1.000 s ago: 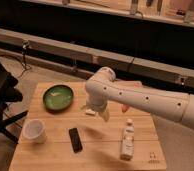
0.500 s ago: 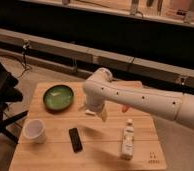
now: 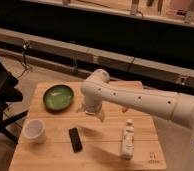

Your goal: Place the white sponge in the ceramic bowl

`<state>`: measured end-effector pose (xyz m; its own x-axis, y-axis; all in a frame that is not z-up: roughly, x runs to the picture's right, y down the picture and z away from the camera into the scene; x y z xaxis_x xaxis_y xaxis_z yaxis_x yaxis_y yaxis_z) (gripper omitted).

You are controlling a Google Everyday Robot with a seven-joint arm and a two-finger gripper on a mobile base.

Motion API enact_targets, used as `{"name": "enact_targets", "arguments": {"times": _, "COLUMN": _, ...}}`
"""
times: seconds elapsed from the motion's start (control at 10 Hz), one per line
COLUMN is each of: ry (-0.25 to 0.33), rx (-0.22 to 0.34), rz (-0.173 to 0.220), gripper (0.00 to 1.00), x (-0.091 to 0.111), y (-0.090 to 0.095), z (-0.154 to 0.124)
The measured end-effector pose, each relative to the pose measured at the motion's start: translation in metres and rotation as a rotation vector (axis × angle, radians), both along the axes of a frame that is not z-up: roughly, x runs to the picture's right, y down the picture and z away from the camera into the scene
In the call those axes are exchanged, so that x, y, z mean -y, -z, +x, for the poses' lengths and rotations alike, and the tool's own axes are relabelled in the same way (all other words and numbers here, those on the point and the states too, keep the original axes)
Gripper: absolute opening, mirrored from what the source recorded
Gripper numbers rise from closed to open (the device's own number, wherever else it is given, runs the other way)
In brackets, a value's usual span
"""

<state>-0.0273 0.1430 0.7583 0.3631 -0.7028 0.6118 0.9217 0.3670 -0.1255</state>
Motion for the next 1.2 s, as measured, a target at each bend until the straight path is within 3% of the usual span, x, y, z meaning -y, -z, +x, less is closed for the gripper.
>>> {"name": "enact_targets", "arguments": {"times": 0.1, "ry": 0.0, "rx": -0.001, "rz": 0.002, "gripper": 0.8, "x": 0.001, "y": 0.001, "z": 0.0}}
{"name": "enact_targets", "arguments": {"times": 0.6, "ry": -0.079, "rx": -0.008, "rz": 0.122, "gripper": 0.8, "x": 0.045, "y": -0.028, "z": 0.017}}
{"name": "enact_targets", "arguments": {"times": 0.9, "ry": -0.102, "rx": -0.057, "rz": 0.196, "gripper": 0.8, "x": 0.052, "y": -0.043, "z": 0.025}}
{"name": "enact_targets", "arguments": {"times": 1.1, "ry": -0.105, "rx": -0.086, "rz": 0.216, "gripper": 0.8, "x": 0.055, "y": -0.06, "z": 0.027}}
{"name": "enact_targets", "arguments": {"times": 1.2, "ry": -0.1, "rx": -0.099, "rz": 0.204, "gripper": 0.8, "x": 0.054, "y": -0.071, "z": 0.027}}
